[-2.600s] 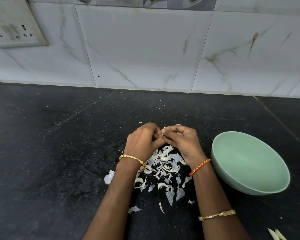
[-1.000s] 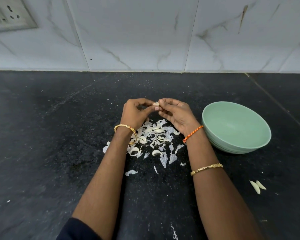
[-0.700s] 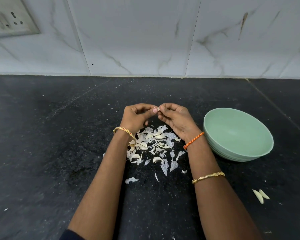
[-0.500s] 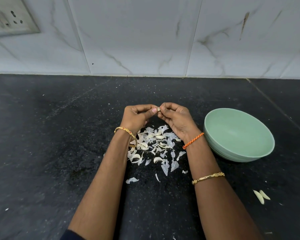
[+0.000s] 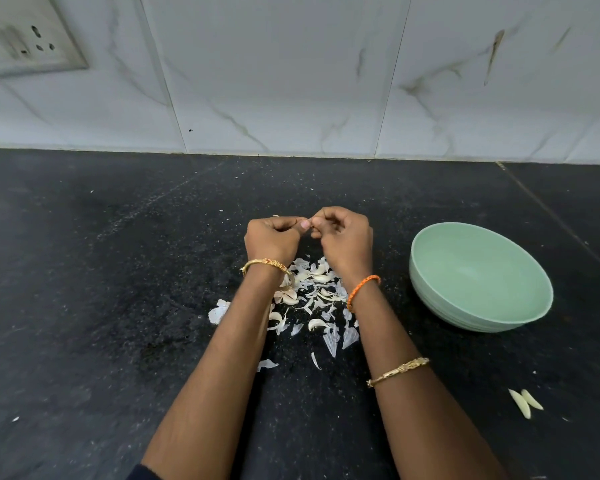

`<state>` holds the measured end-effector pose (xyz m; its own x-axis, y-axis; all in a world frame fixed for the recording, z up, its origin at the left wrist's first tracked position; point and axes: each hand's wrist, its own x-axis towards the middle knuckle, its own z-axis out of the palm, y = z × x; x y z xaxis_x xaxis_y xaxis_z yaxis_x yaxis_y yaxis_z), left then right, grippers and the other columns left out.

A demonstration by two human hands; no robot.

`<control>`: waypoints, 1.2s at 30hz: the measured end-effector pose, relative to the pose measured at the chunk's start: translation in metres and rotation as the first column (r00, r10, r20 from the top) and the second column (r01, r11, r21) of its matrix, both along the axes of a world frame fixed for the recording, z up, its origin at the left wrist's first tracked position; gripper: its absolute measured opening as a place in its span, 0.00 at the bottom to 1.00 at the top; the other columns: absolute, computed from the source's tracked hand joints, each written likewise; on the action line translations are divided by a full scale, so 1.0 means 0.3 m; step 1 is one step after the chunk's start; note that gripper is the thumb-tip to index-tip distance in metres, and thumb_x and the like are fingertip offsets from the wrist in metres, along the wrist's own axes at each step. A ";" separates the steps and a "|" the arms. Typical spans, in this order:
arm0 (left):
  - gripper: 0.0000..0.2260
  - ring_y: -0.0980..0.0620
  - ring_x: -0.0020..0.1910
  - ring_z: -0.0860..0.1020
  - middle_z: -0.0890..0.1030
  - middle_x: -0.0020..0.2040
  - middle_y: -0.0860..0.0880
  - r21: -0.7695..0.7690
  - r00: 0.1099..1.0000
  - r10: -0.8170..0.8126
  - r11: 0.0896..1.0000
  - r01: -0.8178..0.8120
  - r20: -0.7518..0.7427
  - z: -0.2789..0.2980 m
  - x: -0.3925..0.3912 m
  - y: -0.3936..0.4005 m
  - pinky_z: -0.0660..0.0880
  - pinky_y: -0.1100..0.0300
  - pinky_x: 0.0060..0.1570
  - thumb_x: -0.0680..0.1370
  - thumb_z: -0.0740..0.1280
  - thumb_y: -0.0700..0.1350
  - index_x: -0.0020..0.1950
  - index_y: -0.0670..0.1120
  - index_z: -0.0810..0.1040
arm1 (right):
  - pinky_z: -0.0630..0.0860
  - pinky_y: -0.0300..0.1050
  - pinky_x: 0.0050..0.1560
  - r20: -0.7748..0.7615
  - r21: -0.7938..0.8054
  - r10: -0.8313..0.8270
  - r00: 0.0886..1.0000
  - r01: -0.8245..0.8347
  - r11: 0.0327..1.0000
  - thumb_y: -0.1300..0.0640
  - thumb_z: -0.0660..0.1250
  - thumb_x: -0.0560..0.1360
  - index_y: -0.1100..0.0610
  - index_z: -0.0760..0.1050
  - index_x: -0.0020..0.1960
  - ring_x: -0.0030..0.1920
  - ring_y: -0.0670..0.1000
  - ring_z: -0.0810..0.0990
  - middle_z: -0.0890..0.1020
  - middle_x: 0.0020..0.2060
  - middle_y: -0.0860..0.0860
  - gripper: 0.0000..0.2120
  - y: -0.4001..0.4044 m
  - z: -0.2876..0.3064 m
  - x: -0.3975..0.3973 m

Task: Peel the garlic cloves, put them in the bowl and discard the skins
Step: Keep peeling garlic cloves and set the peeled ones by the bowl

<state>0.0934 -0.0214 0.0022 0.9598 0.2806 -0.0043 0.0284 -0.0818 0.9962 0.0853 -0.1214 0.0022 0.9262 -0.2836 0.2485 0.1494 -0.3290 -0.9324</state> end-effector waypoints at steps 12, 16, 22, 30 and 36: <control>0.03 0.62 0.24 0.70 0.82 0.30 0.55 -0.144 0.980 -0.192 0.970 0.198 0.054 0.024 -0.014 0.030 0.66 0.70 0.23 0.74 0.71 0.36 0.44 0.43 0.83 | 0.78 0.34 0.37 -0.123 0.784 0.192 0.974 -0.023 0.621 0.73 0.64 0.75 0.66 0.76 0.42 0.35 0.47 0.78 0.79 0.36 0.55 0.06 0.007 0.038 -0.012; 0.06 0.63 0.26 0.73 0.82 0.37 0.53 -0.004 0.949 -0.250 0.967 0.255 0.191 0.029 -0.019 0.034 0.67 0.69 0.24 0.74 0.71 0.35 0.49 0.44 0.83 | 0.79 0.34 0.38 -0.113 0.874 0.267 0.957 -0.032 0.486 0.74 0.60 0.76 0.66 0.74 0.41 0.39 0.49 0.77 0.78 0.39 0.57 0.09 -0.012 0.051 -0.017; 0.06 0.60 0.21 0.68 0.81 0.29 0.57 -0.012 0.943 -0.273 0.960 0.281 0.192 0.031 -0.013 0.035 0.67 0.69 0.23 0.74 0.70 0.35 0.45 0.45 0.83 | 0.80 0.35 0.41 -0.064 0.768 0.229 0.971 -0.099 0.633 0.74 0.62 0.75 0.64 0.74 0.41 0.39 0.48 0.81 0.80 0.38 0.55 0.09 -0.027 0.045 -0.016; 0.06 0.58 0.21 0.68 0.80 0.28 0.55 0.054 0.952 -0.264 0.964 0.259 0.157 0.018 -0.002 0.048 0.67 0.67 0.23 0.75 0.70 0.38 0.46 0.49 0.83 | 0.80 0.36 0.41 -0.038 0.529 0.259 0.965 -0.200 0.825 0.71 0.64 0.76 0.61 0.79 0.45 0.37 0.46 0.83 0.83 0.39 0.56 0.08 -0.065 0.031 -0.008; 0.05 0.58 0.21 0.69 0.84 0.37 0.44 0.108 0.959 -0.244 0.967 0.230 0.144 0.011 0.004 0.046 0.68 0.66 0.24 0.75 0.71 0.41 0.44 0.52 0.83 | 0.81 0.38 0.44 -0.040 0.451 0.318 0.947 -0.267 0.852 0.69 0.70 0.72 0.63 0.81 0.47 0.42 0.50 0.84 0.84 0.42 0.58 0.06 -0.088 0.029 -0.012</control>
